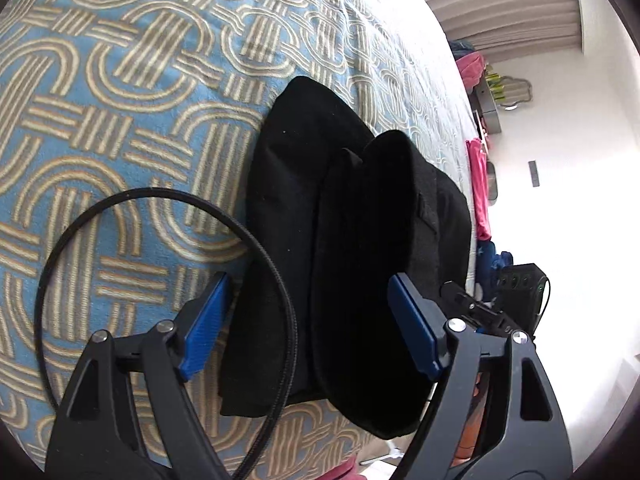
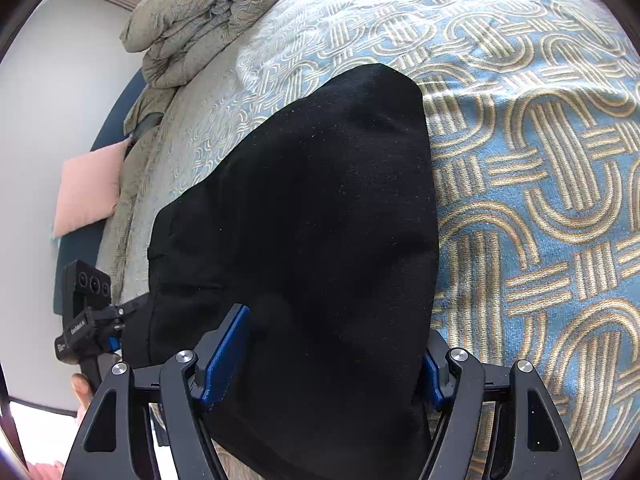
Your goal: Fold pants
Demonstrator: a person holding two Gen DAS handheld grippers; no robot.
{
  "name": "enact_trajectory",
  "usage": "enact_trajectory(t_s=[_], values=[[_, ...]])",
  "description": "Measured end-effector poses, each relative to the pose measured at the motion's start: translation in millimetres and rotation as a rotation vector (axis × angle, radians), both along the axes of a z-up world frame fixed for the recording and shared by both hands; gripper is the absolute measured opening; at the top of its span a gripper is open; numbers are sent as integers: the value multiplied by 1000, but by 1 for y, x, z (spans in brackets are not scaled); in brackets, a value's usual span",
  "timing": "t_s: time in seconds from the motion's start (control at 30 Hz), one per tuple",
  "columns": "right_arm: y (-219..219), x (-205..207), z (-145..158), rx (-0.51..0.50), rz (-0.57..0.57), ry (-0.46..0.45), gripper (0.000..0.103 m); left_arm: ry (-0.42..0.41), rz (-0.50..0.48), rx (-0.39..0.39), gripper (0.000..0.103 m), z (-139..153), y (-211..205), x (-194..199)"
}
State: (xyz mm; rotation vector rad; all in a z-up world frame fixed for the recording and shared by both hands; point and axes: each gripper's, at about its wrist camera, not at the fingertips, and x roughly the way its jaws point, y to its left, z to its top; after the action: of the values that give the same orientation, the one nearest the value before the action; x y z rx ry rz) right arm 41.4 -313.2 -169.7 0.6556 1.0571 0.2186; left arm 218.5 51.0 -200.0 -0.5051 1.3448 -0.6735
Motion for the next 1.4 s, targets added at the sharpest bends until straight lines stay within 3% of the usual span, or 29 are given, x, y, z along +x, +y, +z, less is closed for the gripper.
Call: enact_trajectory(t_s=[0.1, 0.33, 0.47, 0.5, 0.53, 0.57, 0.6, 0.63, 0.67, 0.73, 0.97, 1.17, 1.4], values=[[1, 3, 1, 2, 0, 3, 75, 16, 14, -29, 80, 1, 6, 1], [11, 8, 2, -21, 3, 8, 75, -29, -45, -25, 84, 10, -10, -6], [14, 10, 3, -34, 4, 6, 75, -13, -37, -15, 84, 3, -13, -2], [15, 11, 3, -38, 5, 6, 75, -23, -47, -2, 81, 3, -15, -3], [16, 11, 3, -44, 6, 7, 74, -62, -56, 34, 68, 4, -19, -5], [17, 11, 4, -60, 3, 7, 61, -97, -66, 74, 58, 7, -22, -8], [18, 12, 6, -87, -6, 6, 46, -134, -82, 133, 33, 9, -28, -10], [20, 12, 7, -103, -5, 8, 27, -172, -89, 197, 25, 12, -33, -13], [21, 12, 9, -109, -12, 8, 19, -188, -87, 207, 24, 14, -33, -15], [23, 11, 15, -123, -27, 1, 14, -242, -78, 226, 19, 25, -36, -21], [60, 6, 50, -366, -12, -73, 11, -420, -124, 317, 15, 62, -55, -40], [57, 0, 64, -362, -16, -115, 11, -452, -135, 277, 13, 80, -71, -42], [41, -20, 81, -424, -56, -164, 11, -487, -202, 239, 12, 94, -111, -48]])
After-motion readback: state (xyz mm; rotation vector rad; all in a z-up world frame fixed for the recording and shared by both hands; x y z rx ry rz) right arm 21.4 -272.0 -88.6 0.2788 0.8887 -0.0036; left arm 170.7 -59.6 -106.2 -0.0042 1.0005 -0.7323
